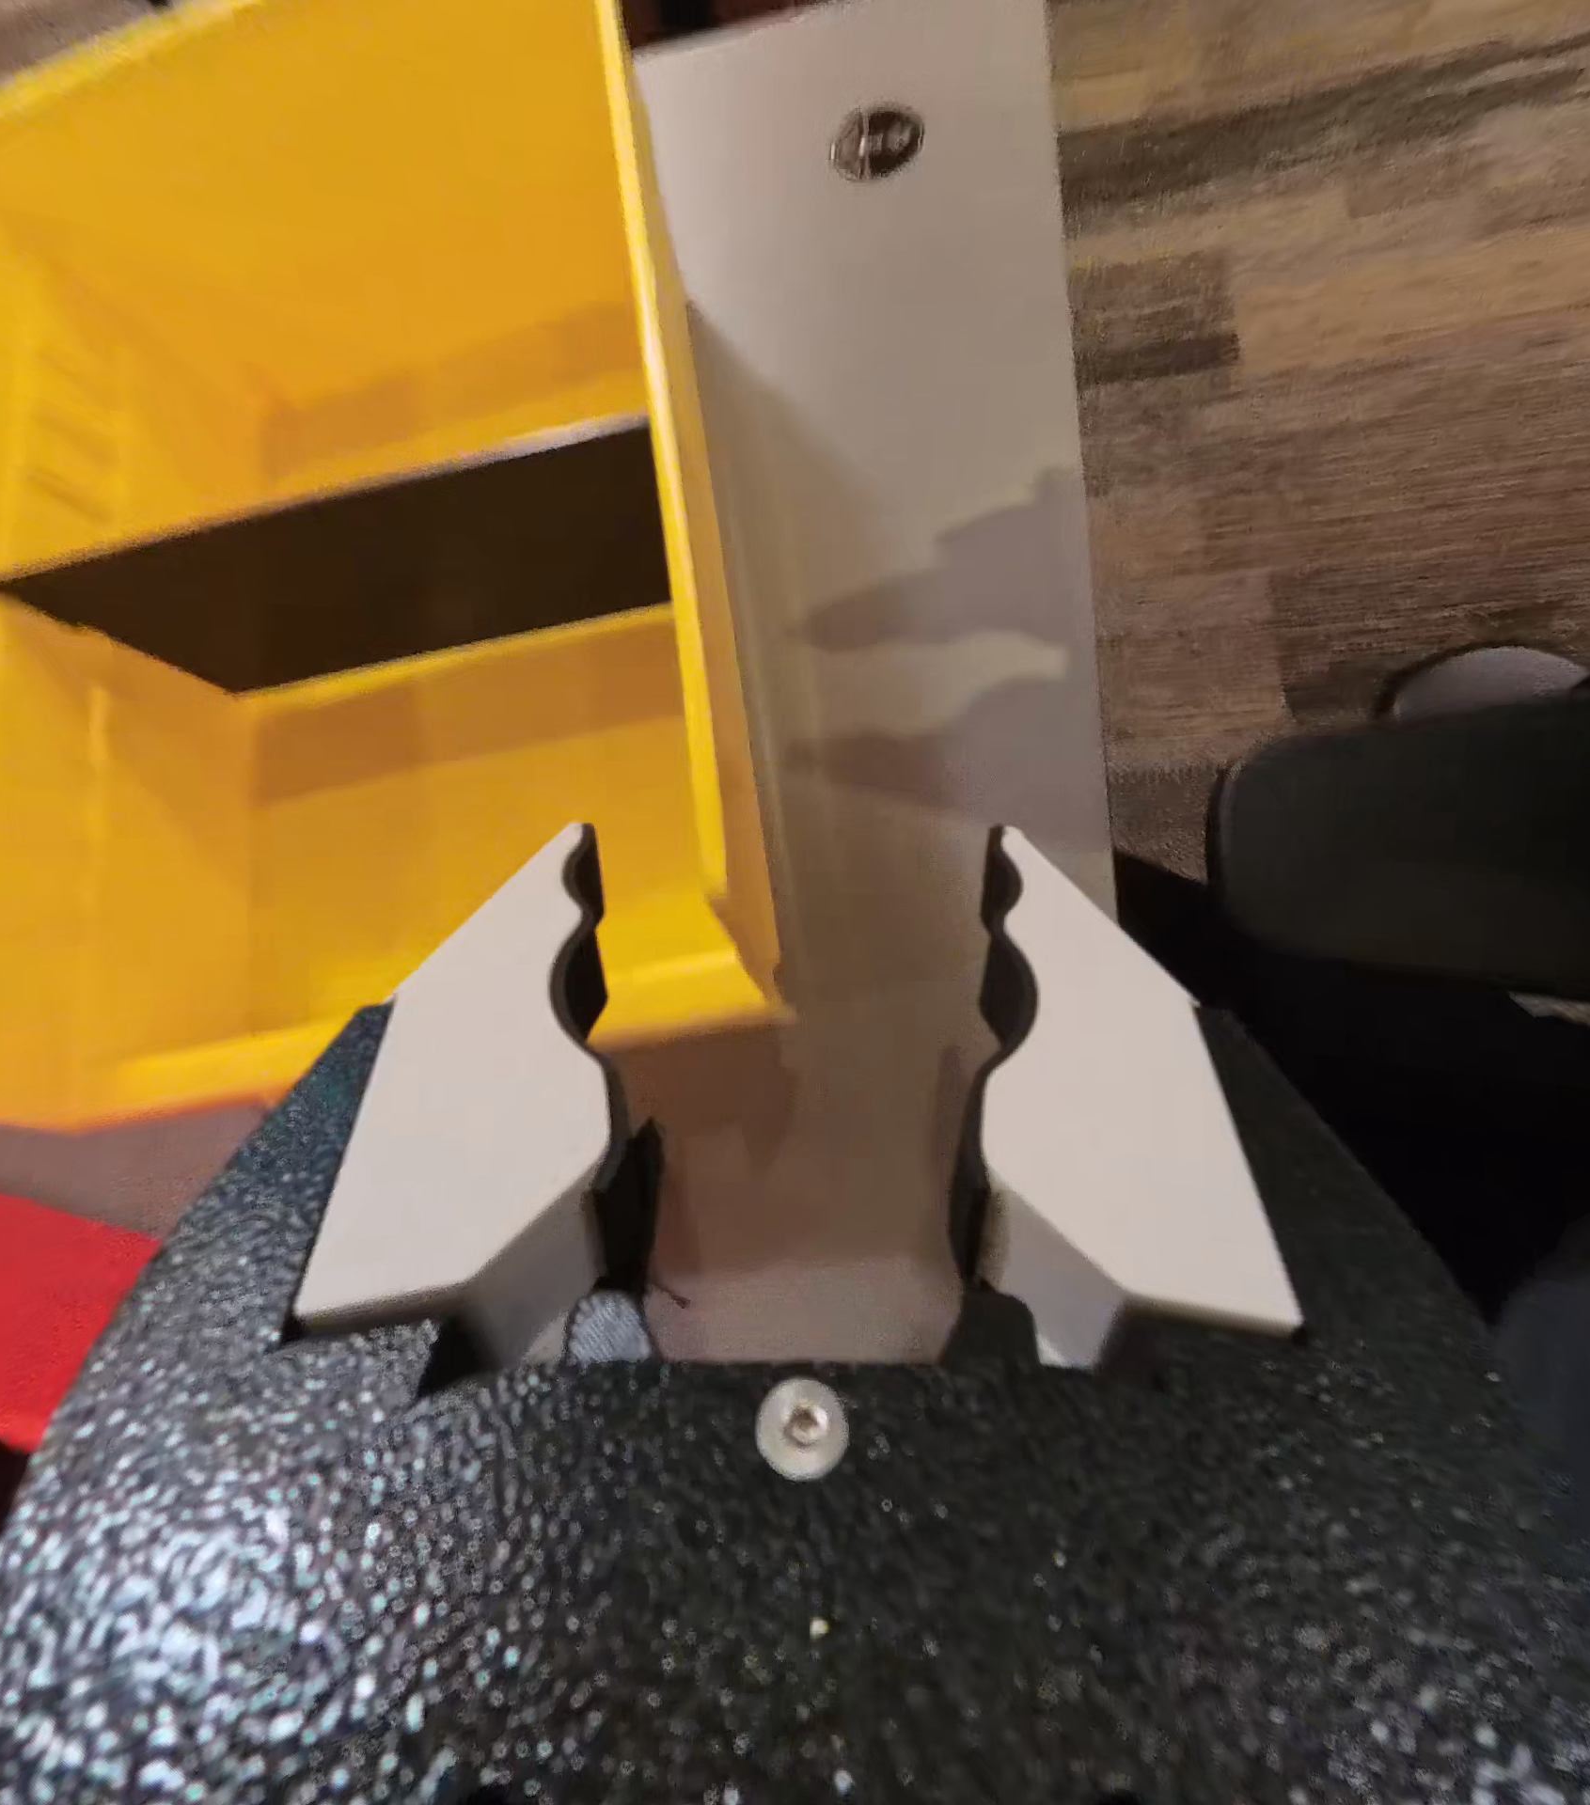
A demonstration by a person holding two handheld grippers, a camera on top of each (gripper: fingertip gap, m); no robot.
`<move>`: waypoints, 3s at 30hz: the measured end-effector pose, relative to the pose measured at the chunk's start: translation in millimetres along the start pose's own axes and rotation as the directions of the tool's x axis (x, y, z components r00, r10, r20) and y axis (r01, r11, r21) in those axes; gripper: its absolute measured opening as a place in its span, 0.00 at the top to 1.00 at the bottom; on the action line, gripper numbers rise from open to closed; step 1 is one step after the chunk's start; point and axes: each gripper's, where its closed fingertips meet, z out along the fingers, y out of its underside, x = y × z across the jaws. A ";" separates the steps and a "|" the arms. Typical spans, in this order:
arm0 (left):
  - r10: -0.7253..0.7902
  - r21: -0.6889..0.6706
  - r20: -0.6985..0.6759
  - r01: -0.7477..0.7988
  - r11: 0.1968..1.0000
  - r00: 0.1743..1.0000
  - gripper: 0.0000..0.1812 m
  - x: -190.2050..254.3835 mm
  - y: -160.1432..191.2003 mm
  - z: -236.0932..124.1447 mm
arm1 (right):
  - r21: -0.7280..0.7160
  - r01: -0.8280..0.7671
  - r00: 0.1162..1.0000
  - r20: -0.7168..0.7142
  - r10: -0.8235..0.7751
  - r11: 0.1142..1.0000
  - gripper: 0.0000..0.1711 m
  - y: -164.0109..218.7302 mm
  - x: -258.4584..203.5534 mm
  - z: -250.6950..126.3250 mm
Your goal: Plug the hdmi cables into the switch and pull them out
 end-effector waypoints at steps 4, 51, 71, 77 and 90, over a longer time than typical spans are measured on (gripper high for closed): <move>-0.021 -0.036 -0.003 0.021 0.999 1.000 0.82 1.4 27.2 -2.3 | -0.078 -0.016 0.999 0.042 0.020 0.997 0.83 11.4 -9.5 3.2; -0.568 0.275 0.711 0.579 0.767 0.414 0.57 -172.6 236.5 -195.6 | -0.614 0.116 0.977 -0.069 -0.200 0.781 0.75 113.5 8.9 31.9; -0.630 0.350 0.706 0.613 0.708 0.324 0.98 -147.4 302.6 -248.4 | -0.426 0.124 0.985 -0.053 -0.162 0.896 0.70 56.7 -4.5 7.0; -0.639 0.366 0.721 0.636 0.679 0.268 0.98 -104.0 347.5 -307.3 | -0.428 0.163 0.981 -0.027 -0.193 0.889 0.70 55.0 -14.1 10.9; -0.615 0.458 0.783 0.586 0.668 0.089 0.78 -50.5 411.4 -411.4 | 0.027 0.287 0.940 0.184 -0.287 0.958 0.70 -15.2 -175.3 70.5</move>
